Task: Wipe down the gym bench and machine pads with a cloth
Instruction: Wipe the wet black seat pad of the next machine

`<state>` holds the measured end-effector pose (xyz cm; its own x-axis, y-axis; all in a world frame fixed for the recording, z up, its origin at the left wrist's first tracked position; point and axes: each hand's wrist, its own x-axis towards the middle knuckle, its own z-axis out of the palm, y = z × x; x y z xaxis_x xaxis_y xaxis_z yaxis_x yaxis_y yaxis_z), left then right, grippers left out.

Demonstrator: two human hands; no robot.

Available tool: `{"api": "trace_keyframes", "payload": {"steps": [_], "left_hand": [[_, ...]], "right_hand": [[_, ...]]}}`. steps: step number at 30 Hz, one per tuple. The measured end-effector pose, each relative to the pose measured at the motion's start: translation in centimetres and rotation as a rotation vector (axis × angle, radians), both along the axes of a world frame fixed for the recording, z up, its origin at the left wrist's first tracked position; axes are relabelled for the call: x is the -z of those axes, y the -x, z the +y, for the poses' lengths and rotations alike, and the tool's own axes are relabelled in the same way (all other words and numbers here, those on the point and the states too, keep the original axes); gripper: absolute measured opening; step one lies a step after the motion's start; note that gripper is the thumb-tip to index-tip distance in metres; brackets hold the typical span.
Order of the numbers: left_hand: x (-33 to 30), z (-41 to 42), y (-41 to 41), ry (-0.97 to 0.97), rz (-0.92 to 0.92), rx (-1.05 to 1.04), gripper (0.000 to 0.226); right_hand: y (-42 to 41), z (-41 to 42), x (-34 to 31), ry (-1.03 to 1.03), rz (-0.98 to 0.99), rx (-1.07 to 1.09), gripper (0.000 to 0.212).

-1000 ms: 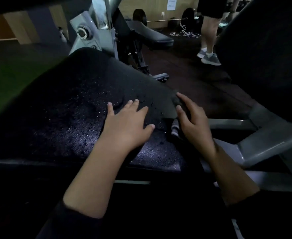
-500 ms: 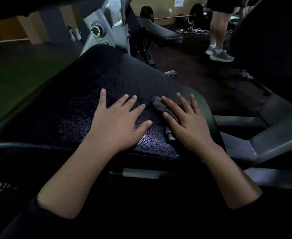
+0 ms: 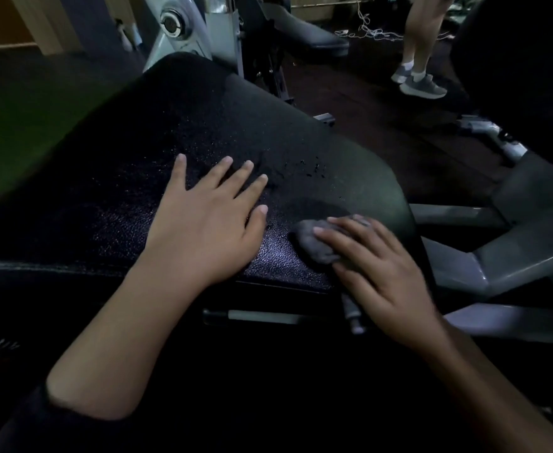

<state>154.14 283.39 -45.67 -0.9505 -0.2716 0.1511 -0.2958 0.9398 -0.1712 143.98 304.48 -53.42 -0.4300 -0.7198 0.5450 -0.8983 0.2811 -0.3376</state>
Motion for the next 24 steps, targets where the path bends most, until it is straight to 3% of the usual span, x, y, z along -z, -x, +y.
{"api": "trace_keyframes", "payload": {"steps": [4,7,12,15,19,24], "left_hand": [[0.1,0.0,0.1,0.009,-0.002,-0.002,0.063],[0.1,0.1,0.1,0.013,-0.003,-0.003,0.061],[-0.1,0.0,0.2,0.001,-0.01,-0.007,0.063],[-0.1,-0.1,0.1,0.0,0.004,-0.003,0.06],[-0.2,0.1,0.0,-0.003,0.007,-0.008,0.069],[-0.2,0.2,0.0,0.006,0.011,-0.014,0.069]], "right_hand": [[4.6,-0.1,0.2,-0.014,-0.084,0.148,0.04],[5.7,-2.8,-0.6,-0.066,-0.151,0.244,0.053],[0.6,-6.0,-1.6,-0.041,-0.018,0.144,0.047],[-2.4,-2.8,-0.8,-0.071,0.042,0.06,0.043],[-0.1,1.3,0.2,-0.073,0.075,-0.055,0.042],[5.3,-0.6,0.1,-0.063,-0.058,0.141,0.041]]}}
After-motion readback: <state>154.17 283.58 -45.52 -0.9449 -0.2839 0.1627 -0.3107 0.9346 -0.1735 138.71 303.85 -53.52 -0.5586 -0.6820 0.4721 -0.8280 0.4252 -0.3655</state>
